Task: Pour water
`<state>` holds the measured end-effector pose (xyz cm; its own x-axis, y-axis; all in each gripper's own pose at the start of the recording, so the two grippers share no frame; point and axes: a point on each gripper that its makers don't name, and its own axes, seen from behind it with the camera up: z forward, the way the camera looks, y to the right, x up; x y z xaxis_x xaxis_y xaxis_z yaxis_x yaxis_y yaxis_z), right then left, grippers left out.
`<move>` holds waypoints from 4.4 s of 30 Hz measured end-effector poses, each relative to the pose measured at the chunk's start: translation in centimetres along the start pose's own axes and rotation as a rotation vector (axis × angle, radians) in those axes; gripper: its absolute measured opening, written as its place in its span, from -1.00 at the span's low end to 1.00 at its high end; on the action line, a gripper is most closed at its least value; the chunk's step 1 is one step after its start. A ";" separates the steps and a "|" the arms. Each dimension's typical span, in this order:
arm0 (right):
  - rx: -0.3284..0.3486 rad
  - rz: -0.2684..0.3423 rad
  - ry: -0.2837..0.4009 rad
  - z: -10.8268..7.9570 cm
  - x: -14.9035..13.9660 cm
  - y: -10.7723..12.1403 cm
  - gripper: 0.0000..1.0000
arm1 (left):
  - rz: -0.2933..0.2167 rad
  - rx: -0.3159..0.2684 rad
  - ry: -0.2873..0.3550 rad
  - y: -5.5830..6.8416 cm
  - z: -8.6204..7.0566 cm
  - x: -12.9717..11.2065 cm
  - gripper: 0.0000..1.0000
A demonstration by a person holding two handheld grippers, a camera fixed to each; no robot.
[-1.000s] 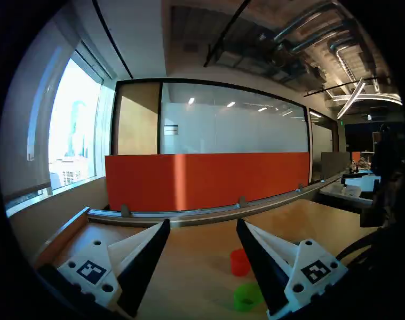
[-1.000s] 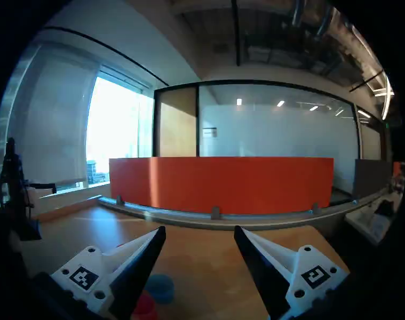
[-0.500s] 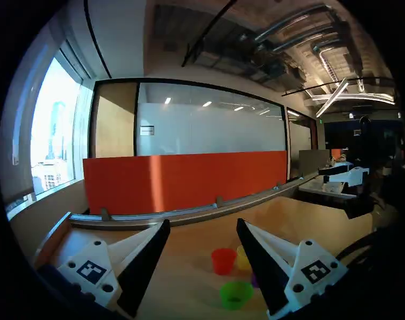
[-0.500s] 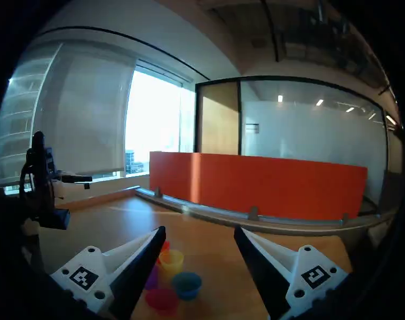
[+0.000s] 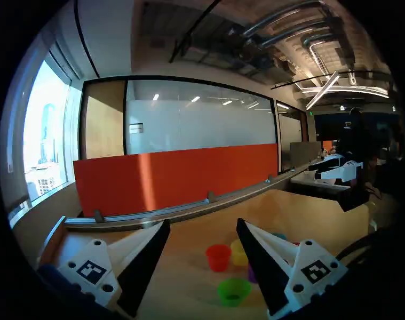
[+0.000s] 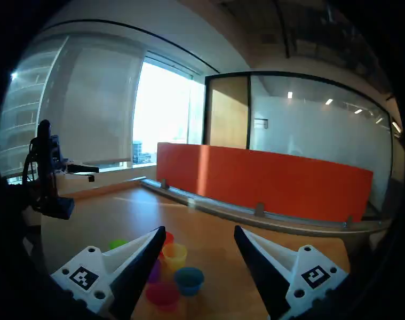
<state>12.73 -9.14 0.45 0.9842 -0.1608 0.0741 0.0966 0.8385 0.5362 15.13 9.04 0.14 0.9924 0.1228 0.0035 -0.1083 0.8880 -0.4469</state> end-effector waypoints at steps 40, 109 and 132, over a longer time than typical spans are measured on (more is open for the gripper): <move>0.083 -0.049 -0.198 4.1 -5.6 0.8 0.99 | 0.057 -0.206 -0.248 3.4 2.9 -11.7 0.85; 0.134 -0.079 -0.290 7.2 -9.8 1.1 0.99 | 0.147 -0.374 -0.522 7.2 6.0 -24.5 0.85; 0.125 -0.077 -0.284 7.0 -9.8 1.5 0.99 | 0.150 -0.345 -0.548 7.1 7.1 -25.4 0.70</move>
<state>2.20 -9.95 6.44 0.8922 -0.3751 0.2516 0.1331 0.7507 0.6471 -11.30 15.33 3.25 0.7848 0.5229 0.3327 -0.1281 0.6620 -0.7385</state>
